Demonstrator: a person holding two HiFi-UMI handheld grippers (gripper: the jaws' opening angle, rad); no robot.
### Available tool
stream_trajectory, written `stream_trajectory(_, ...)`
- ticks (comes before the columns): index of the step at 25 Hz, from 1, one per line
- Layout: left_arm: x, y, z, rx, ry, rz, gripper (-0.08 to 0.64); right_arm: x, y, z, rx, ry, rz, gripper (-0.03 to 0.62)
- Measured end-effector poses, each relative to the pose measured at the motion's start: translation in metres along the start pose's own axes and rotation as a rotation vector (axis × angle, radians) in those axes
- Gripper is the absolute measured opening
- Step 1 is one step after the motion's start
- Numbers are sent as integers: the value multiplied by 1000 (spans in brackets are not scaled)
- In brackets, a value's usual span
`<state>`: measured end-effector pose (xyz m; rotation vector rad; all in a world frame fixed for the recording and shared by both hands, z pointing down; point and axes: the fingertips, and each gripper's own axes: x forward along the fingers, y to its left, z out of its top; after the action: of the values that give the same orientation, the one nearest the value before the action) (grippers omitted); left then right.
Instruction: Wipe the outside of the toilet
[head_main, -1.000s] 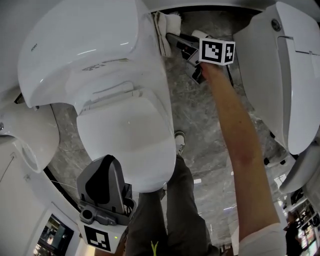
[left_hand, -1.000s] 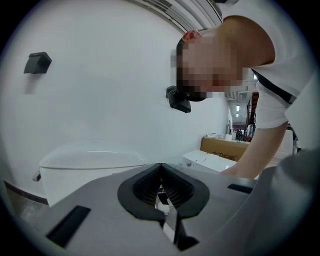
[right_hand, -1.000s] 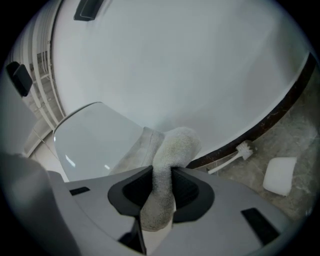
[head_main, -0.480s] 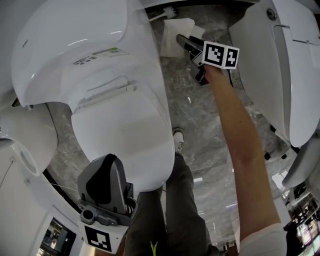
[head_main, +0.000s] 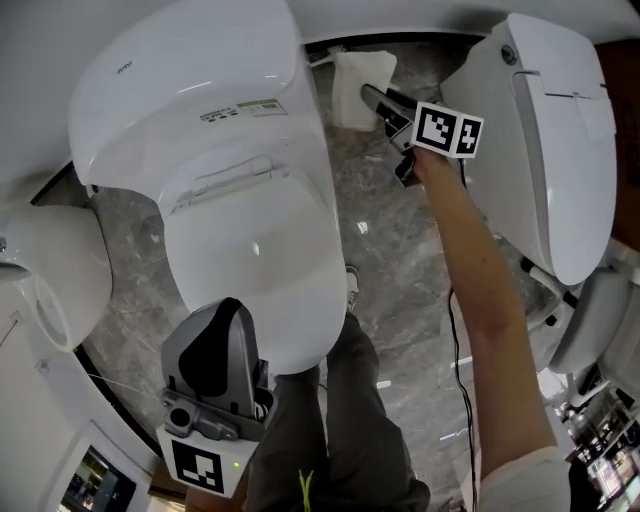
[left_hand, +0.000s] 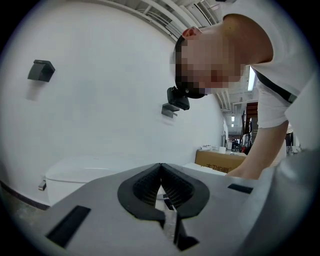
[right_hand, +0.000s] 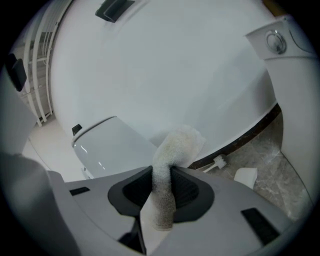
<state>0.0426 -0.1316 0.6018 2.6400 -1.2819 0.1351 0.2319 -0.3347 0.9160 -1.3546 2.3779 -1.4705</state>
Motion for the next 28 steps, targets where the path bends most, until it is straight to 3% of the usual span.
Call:
stream_trajectory(10,-84,4,90,-10,-62,45,18,-46,131,34,-48,-18,8,115)
stream_trajectory(28,-212,10,220,-1,-185,44,18,-118,323,69,-71,-78,6,115)
